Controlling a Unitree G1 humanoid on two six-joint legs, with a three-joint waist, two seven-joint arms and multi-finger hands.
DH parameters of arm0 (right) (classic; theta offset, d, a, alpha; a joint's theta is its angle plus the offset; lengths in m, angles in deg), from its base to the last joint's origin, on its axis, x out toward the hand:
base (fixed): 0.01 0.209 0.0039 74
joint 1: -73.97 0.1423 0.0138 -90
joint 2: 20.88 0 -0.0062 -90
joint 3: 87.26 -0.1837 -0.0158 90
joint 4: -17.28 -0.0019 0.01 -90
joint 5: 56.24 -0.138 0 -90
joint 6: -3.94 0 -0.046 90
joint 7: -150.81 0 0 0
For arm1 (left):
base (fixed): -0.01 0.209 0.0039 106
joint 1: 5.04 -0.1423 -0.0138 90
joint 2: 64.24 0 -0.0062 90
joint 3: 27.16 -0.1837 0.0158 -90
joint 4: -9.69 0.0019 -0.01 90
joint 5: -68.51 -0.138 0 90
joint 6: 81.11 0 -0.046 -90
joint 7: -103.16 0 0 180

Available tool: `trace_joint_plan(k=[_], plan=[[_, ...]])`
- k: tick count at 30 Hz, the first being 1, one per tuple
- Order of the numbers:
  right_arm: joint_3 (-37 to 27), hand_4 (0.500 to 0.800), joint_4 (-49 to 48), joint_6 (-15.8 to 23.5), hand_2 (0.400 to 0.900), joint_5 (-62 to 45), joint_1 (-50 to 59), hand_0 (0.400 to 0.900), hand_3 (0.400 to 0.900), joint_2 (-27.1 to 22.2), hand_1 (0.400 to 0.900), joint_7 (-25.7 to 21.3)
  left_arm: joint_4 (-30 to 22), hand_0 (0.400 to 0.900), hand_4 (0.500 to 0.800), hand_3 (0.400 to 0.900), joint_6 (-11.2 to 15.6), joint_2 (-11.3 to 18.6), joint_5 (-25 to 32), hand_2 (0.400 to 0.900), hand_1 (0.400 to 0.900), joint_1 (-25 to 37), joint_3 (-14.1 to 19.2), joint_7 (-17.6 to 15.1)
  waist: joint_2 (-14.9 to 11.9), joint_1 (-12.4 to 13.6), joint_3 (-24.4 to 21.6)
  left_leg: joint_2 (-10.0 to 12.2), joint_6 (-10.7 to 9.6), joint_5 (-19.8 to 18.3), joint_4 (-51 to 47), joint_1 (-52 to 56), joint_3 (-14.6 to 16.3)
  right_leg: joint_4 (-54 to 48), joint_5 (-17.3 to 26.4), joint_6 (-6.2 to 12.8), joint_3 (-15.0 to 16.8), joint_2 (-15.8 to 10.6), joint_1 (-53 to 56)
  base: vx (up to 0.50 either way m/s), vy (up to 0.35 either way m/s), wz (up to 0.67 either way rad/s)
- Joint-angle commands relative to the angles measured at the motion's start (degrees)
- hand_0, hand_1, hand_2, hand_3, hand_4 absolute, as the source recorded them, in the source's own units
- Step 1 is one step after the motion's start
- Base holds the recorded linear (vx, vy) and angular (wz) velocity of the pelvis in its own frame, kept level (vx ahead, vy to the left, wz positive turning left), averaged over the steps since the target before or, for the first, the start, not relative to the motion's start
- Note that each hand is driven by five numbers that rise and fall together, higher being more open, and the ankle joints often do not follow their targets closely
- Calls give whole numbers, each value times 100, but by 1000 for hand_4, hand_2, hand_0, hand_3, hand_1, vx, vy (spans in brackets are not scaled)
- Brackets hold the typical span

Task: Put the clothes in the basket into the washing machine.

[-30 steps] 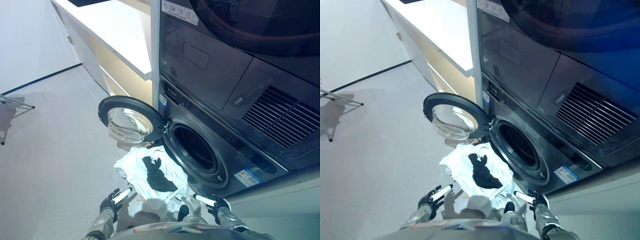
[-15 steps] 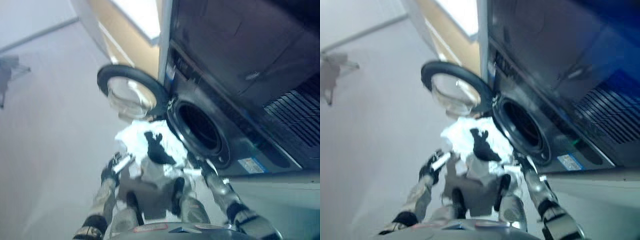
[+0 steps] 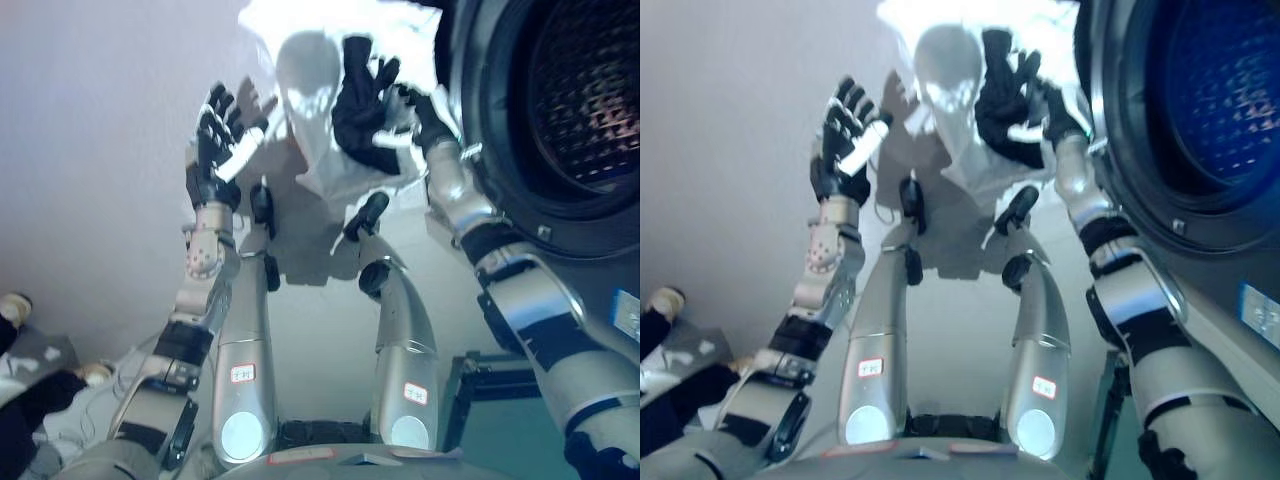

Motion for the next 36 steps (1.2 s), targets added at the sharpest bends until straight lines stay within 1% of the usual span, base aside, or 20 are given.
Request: trace_joint_plan(k=[1,2,3,4,6,8,10,12,14,17,18,19,20,26,29,31,33,34,36], plan=[[350,800,365,186,900,98,336,900,900,-227,900,-608,-1604,900,800,900,797,157,-654,900,900,143,-171,-382,245,119,-461,-407,351,-859,755,-685,0,1038,-551,986,-107,-230,-1180,-72,5,20],[351,800,393,197,900,94,373,900,900,-231,900,-610,-1616,900,800,900,785,153,-680,900,900,165,-176,-411,245,110,-512,-413,354,-908,862,-822,-9,1146,-606,982,-97,-266,-1311,-33,-17,18],[306,800,522,183,900,33,496,900,900,-285,900,-669,-1753,900,800,900,804,195,-733,900,900,246,-232,-465,294,151,-491,-432,362,-999,1148,-1090,-37,1458,-746,927,-79,-343,-1601,-62,-1,10],[337,800,764,121,900,-12,632,900,900,-289,900,-709,-1845,900,800,900,835,268,-743,900,900,331,-259,-572,360,213,-435,-431,356,-1067,1519,-1474,-67,1869,-860,848,-50,-490,-1947,-81,4,11],[338,800,1008,77,900,-43,692,900,900,-200,900,-690,-1880,900,800,900,868,270,-655,900,900,364,-280,-651,427,270,-457,-438,406,-1152,1872,-1912,-88,2235,-958,776,5,-635,-2399,-64,8,6],[378,800,1172,22,900,39,592,900,900,-42,900,-627,-1922,900,800,900,863,293,-616,900,900,349,-302,-676,475,325,-480,-462,460,-1199,2080,-2181,-87,2519,-1028,716,37,-725,-2708,-16,9,0],[406,800,1311,-56,900,162,532,900,900,50,900,-535,-1972,900,800,900,873,329,-556,900,900,250,-264,-680,520,380,-498,-496,504,-1216,2264,-2418,-112,2724,-1088,668,83,-794,-2992,-10,-5,7],[433,800,1409,-107,900,279,536,900,900,72,900,-505,-1984,900,800,900,885,363,-505,900,900,182,-225,-691,527,381,-542,-506,531,-1232,2343,-2535,-107,2859,-1123,647,140,-828,-3158,-10,21,4],[335,800,1644,-246,900,316,483,900,900,119,900,-440,-1909,900,800,900,869,373,-391,900,900,80,-216,-720,595,421,-561,-559,601,-1231,2463,-2697,-77,3020,-1105,609,229,-870,-3427,-12,16,7],[267,800,1707,-312,900,377,374,900,900,138,900,-391,-1885,900,800,900,845,382,-290,900,900,9,-214,-675,661,438,-613,-559,617,-1208,2518,-2777,-65,3126,-1138,577,279,-915,-3568,10,15,8],[225,619,1712,-312,598,364,323,598,598,134,598,-377,-1895,900,800,900,836,386,-284,900,900,-12,-208,-663,697,440,-619,-559,621,-1204,2545,-2769,-76,3151,-1146,569,284,-923,-3569,12,24,6],[203,564,1683,-300,506,371,261,506,506,131,506,-374,-1889,900,800,900,832,381,-254,900,900,-27,-208,-648,713,436,-638,-563,624,-1201,2564,-2773,-83,3168,-1149,561,298,-933,-3569,12,14,7],[169,500,1644,-283,400,357,187,400,400,120,400,-376,-1886,900,800,900,832,383,-239,900,900,-42,-202,-634,732,432,-658,-571,627,-1198,2582,-2767,-96,3178,-1155,555,302,-937,-3569,9,12,5],[-26,500,1370,-164,400,180,-132,400,400,-32,400,-456,-1803,900,800,900,796,353,-203,900,900,-188,-135,-601,728,369,-827,-560,642,-1225,2697,-2756,-110,3252,-1142,512,361,-970,-3569,3,5,0],[-97,500,805,9,400,-10,-212,400,400,-190,400,-588,-1770,900,800,900,790,365,-241,900,900,-300,22,-663,607,238,-954,-529,616,-1223,2697,-2778,-96,3194,-1102,507,361,-946,-3567,6,25,-11],[-288,500,51,200,400,-366,-353,400,400,-380,400,-661,-1743,900,800,900,762,369,-303,900,900,-393,186,-726,502,77,-1021,-496,597,-1226,2682,-2762,-82,3119,-1066,516,347,-904,-3517,1,36,-21],[-495,500,-1064,386,400,-619,-647,400,400,-570,400,-680,-1724,900,800,900,709,336,-344,900,900,-492,368,-790,412,-99,-1037,-461,578,-1247,2676,-2708,-72,3022,-1035,523,305,-839,-3404,-16,31,-22],[-663,500,-1726,457,400,-747,-899,400,400,-705,400,-719,-1699,900,800,900,685,314,-361,900,900,-566,444,-822,381,-184,-1051,-440,562,-1251,2640,-2653,-74,2952,-1014,536,274,-810,-3329,-17,32,-22],[-1003,500,-2735,690,400,-1021,-1317,400,400,-851,400,-732,-1732,900,800,900,685,327,-388,900,900,-649,566,-862,344,-339,-1061,-400,549,-1263,2576,-2603,-77,2829,-980,564,210,-764,-3203,-18,33,-21]])
